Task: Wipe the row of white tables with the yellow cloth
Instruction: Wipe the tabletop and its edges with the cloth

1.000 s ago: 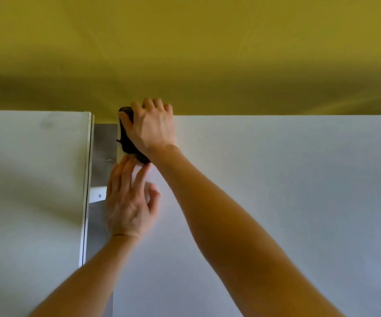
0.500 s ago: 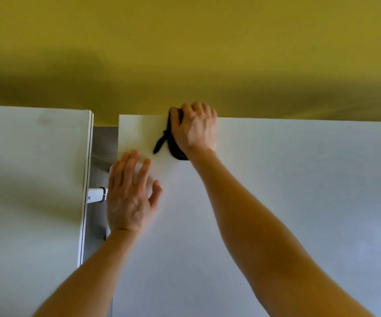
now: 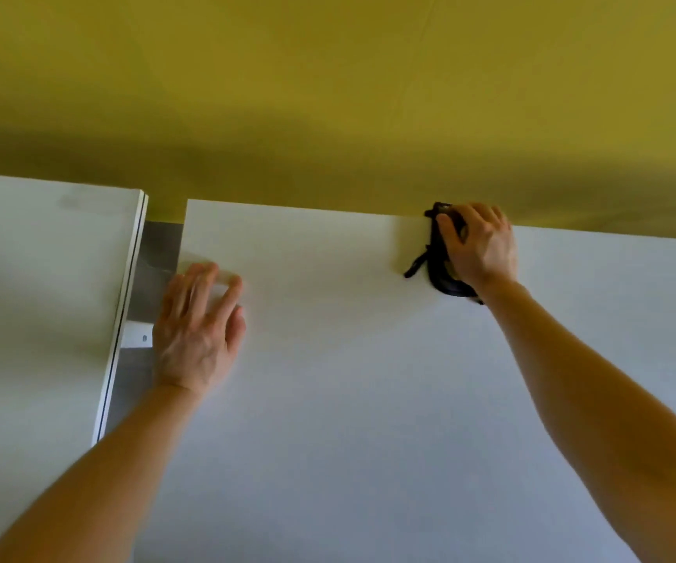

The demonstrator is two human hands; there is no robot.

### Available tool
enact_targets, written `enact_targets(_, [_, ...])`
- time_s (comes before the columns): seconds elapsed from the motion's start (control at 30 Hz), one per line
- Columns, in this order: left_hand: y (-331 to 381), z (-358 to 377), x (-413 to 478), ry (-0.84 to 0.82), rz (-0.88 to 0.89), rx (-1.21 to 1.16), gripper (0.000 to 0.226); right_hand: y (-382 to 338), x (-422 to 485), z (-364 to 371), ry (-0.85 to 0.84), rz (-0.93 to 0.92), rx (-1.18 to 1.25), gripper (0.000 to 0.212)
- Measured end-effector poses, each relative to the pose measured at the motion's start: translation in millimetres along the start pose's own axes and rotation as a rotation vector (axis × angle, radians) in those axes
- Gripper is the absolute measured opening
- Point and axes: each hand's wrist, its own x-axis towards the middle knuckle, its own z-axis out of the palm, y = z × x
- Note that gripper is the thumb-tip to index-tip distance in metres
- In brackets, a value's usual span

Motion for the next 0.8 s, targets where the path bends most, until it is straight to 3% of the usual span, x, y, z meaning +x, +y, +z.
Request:
enact_targets(0.07, [8.8, -5.7, 0.6, -0.073, -0.045, 0.063, 0.046, 44.5, -2.9, -15.1, 0.06, 0.123, -0.011, 0.042])
enact_targets(0.17, [53.5, -11.0, 4.7, -0.135, -0.227, 0.131, 0.047, 23.5, 0.4, -3.6, 0.078, 0.24, -0.046, 0.043])
enact_targets(0.33, [181.2, 0.1, 18.3, -0.097, -0.232, 0.042, 0.053, -117.2, 5.7, 29.3, -0.144, -0.095, 0.036, 0.044])
enact_targets(0.4, [222.7, 10.4, 20.8, -0.103, -0.243, -0.005, 0.056, -127.8, 14.7, 29.4, -0.219, -0.171, 0.092, 0.045])
enact_targets(0.5, [251.2, 25.7, 20.1, -0.083, -0.234, -0.011, 0.055, -66.7, 20.6, 16.9, -0.234, -0.237, 0.123, 0.047])
enact_targets(0.67, [252.7, 33.3, 17.0, -0.022, -0.266, -0.016, 0.058, 113.1, 18.4, -34.2, -0.09, -0.036, 0.07, 0.047])
enact_targets(0.73, [253.6, 34.5, 16.7, -0.012, -0.27, -0.019, 0.058, 140.1, 18.0, -47.7, -0.027, 0.088, 0.031, 0.047])
enact_targets(0.8, [252.1, 37.2, 16.4, -0.02, -0.262, -0.024, 0.058, 117.4, 13.8, -39.4, 0.015, 0.194, -0.027, 0.047])
